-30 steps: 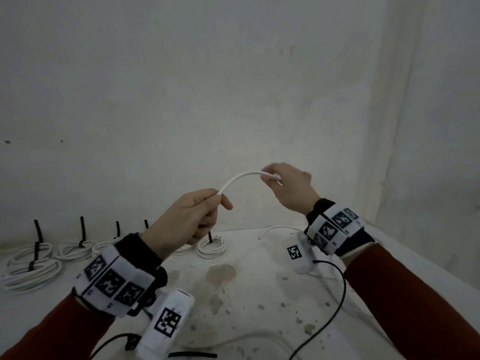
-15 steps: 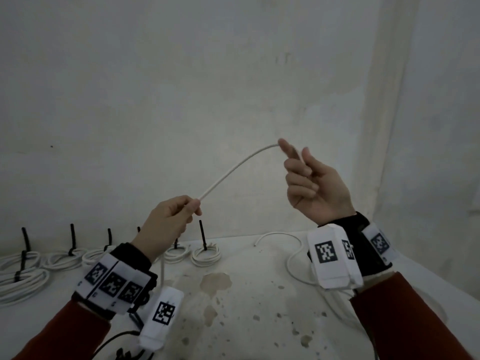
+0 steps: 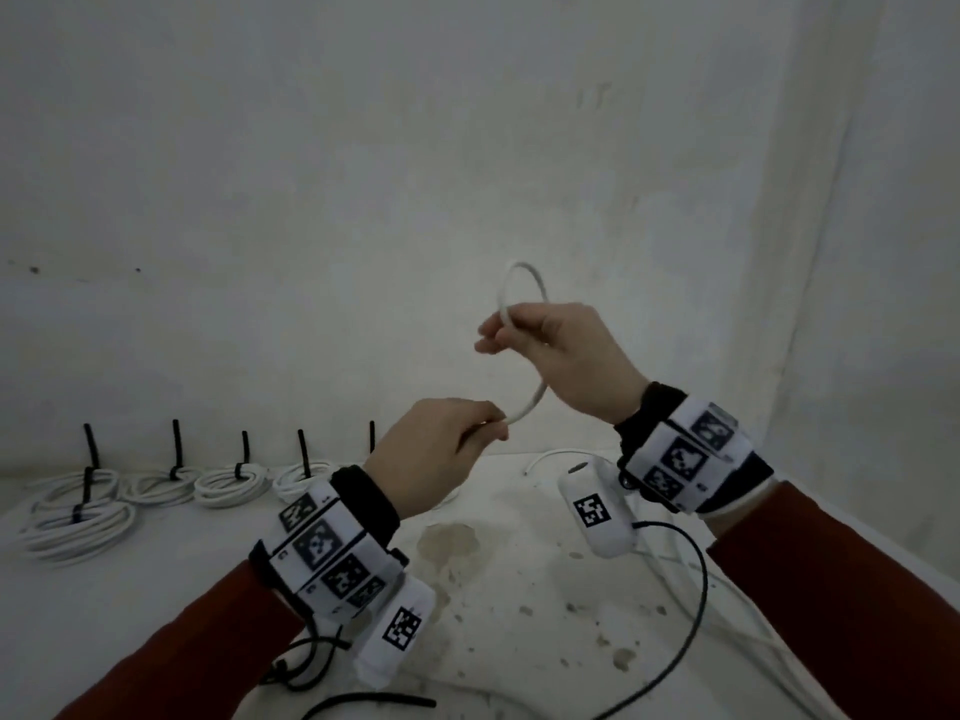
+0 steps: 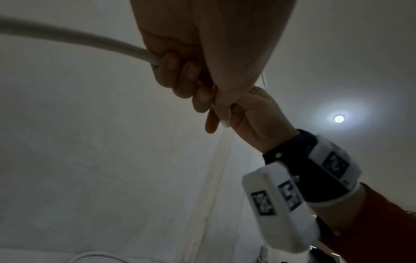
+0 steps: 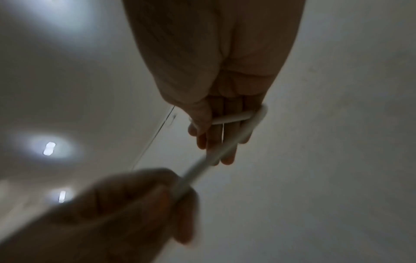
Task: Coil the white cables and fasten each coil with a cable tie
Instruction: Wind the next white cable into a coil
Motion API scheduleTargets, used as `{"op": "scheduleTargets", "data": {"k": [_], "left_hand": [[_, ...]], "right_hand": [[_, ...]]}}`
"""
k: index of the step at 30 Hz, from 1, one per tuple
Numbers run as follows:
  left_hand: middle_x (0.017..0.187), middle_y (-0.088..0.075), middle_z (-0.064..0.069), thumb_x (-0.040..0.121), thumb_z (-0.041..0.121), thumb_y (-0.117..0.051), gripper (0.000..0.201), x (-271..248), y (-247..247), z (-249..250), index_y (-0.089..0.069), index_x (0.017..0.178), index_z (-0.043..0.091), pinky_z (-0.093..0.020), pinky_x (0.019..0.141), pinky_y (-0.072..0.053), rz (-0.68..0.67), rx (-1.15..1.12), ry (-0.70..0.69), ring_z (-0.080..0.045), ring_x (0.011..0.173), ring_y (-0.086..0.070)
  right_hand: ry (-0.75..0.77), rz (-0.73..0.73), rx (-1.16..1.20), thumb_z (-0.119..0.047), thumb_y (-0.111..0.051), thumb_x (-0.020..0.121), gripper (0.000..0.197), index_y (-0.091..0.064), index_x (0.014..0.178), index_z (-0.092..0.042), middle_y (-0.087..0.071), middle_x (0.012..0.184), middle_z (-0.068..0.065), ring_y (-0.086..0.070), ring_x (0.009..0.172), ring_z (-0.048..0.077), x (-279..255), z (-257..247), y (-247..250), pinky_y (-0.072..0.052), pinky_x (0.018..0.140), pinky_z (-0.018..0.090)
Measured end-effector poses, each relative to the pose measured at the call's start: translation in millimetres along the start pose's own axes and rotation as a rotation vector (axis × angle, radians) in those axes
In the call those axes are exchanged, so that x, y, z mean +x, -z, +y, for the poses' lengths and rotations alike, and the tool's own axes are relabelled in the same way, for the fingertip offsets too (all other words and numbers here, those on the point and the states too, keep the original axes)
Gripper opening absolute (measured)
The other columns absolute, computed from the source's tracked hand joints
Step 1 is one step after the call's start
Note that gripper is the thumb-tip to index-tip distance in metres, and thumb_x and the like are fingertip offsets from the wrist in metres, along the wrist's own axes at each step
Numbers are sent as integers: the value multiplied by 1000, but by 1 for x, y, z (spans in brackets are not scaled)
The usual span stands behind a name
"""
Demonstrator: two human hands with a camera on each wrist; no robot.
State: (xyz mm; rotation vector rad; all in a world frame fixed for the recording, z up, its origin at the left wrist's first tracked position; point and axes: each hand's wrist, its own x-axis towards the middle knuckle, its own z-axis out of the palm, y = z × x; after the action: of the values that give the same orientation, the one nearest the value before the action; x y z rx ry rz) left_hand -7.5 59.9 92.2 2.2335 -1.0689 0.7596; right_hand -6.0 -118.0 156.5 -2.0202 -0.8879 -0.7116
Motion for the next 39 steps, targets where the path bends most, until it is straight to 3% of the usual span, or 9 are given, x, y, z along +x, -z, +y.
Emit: {"op": "scheduleTargets", "data": {"k": [5,7,10,16,20,24,28,34,39], "left_hand": [[66,-50,12,91,34,-47,30,1,-7,2,-68,87,14,-24,60,-35,11,0,-77,-6,61,-42],[69,-53,12,93,35,-48,31,0,-10,2,-69,89,13,-19,59,-33,16,-38,-121,-3,63,-42],[69,-55,12,91,43,-46,36,0,-12,5,-69,88,15,-18,57,-35,24,-83,-135,-1,59,-42],[70,-54,14,94,27,-54,17,9,-6,7,-65,92,13,-10,59,-34,166,-155,-134,-1,61,-46],[66,-49,9,94,14,-55,3,18,-5,14,-57,95,16,-14,53,-31,213,-362,-13,-7,52,-36],[61,-47,13,96,20,-50,14,30,-8,11,-61,94,29,-15,54,-32,295,-425,27,-5,56,-36],[69,-47,8,99,8,-41,31,32,-20,-3,-57,117,27,-11,59,-35,326,-533,141,-2,60,-40],[70,-49,9,98,7,-43,32,19,-51,-14,-58,127,13,-9,51,-32,262,-499,293,0,50,-39],[69,-54,6,94,5,-45,26,10,-53,3,-67,108,3,-12,61,-37,303,-94,18,-1,60,-45]], "right_hand": [[31,-473,-630,-17,-45,99,17,-62,98,-16,-61,72,-18,-58,67,9,-12,2,6,-42,65,27],[9,-590,-661,-16,-43,99,16,-56,89,-18,-50,61,-17,-46,57,6,-19,2,10,-32,60,25],[-115,-661,-476,-22,-41,102,23,-56,87,-14,-55,59,-9,-47,55,6,-27,6,18,-36,58,21],[-256,-494,-34,-46,-30,98,55,-64,72,-13,-36,52,-11,-31,52,10,-47,9,30,-30,57,19],[-286,-314,187,-39,-35,95,49,-56,59,-14,-34,49,-8,-26,48,11,-51,10,35,-25,48,16],[-355,-129,536,-36,-39,92,45,-54,51,-22,-25,45,-7,-19,43,12,-50,10,37,-14,48,29],[-285,34,1037,-32,-32,92,41,-58,63,-20,-11,46,-5,-10,40,11,-43,0,46,-16,45,26],[9,77,1550,-21,-35,96,30,-57,84,-5,-25,50,-1,-23,44,14,-22,-7,66,-30,52,26],[9,165,1397,-23,-41,93,16,-53,93,-11,-48,63,-3,-46,58,13,2,5,45,-39,66,25]]}}
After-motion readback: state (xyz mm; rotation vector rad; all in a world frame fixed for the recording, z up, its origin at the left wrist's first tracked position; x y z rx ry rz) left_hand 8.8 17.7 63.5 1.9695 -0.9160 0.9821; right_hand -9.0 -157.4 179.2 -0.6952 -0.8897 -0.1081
